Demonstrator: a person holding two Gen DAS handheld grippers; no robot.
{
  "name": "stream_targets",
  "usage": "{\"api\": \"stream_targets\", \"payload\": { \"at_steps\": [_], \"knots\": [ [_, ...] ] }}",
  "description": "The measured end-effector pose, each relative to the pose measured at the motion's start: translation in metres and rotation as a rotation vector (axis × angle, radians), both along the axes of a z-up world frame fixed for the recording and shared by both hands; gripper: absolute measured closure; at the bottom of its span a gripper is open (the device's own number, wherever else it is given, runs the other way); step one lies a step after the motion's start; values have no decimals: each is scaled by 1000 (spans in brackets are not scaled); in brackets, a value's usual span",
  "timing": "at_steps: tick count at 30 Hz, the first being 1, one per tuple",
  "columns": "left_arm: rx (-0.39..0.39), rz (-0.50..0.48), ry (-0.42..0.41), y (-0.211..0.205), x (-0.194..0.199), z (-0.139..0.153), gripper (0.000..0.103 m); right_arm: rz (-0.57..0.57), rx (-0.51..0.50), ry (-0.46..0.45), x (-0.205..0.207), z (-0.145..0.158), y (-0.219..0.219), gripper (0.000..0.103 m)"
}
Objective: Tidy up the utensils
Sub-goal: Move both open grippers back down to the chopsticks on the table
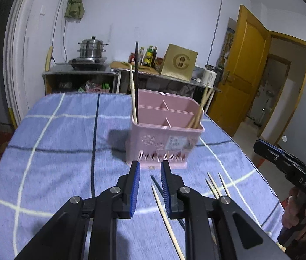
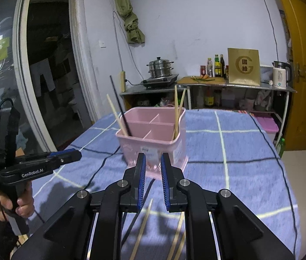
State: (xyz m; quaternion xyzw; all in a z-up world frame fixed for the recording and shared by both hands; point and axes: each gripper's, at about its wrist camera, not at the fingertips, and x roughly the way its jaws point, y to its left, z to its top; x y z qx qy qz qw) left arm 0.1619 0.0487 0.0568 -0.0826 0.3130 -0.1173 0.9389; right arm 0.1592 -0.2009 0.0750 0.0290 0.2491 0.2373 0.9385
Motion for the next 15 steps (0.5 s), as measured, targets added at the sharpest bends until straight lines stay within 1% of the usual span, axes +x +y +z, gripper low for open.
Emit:
{"api": "stream_targets", "payload": {
  "at_steps": [8, 15],
  "knots": [
    [7, -14, 37, -11, -29, -20, 84, 3, -8, 26, -26, -15, -6, 88],
    [7, -14, 72, -16, -36, -34, 84, -7, -1, 56, -35, -27, -16, 88]
  ]
}}
